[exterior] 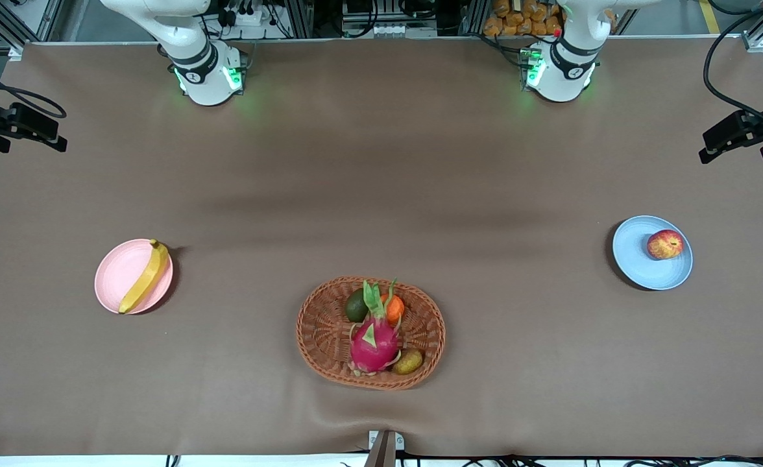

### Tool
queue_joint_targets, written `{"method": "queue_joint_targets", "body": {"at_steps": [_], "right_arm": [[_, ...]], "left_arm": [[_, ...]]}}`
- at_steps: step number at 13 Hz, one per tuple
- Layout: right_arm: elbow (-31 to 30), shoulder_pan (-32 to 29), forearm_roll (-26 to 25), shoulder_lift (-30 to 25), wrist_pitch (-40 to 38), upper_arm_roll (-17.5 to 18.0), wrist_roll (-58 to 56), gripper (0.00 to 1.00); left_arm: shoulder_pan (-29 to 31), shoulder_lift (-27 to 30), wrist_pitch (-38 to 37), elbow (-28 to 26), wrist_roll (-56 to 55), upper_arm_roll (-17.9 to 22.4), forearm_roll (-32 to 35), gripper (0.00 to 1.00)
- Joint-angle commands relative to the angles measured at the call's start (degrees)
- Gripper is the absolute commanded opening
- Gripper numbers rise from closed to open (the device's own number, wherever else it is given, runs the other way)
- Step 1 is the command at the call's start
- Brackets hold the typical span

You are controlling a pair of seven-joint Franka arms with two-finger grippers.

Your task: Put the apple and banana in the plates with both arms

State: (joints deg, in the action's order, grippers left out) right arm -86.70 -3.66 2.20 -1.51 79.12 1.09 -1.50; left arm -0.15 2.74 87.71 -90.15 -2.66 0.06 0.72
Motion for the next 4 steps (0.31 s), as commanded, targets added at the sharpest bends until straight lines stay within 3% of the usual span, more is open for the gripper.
{"method": "queue_joint_targets", "body": {"at_steps": [1,4], "right_arm": [[0.4,-1.0,0.4,-0.4,-0.3,0.3,0.4,1.00],[0.3,-0.7,0.6,-0.3,-0.3,0.6,0.5,1.00]], "left_arm": [[-0.1,-0.7,-1.0,1.6,-0.9,-0.4,-0.9,1.00],[0.0,-0.6,-1.0,1.6,-0.9,-0.9,-0.9,1.00]]}}
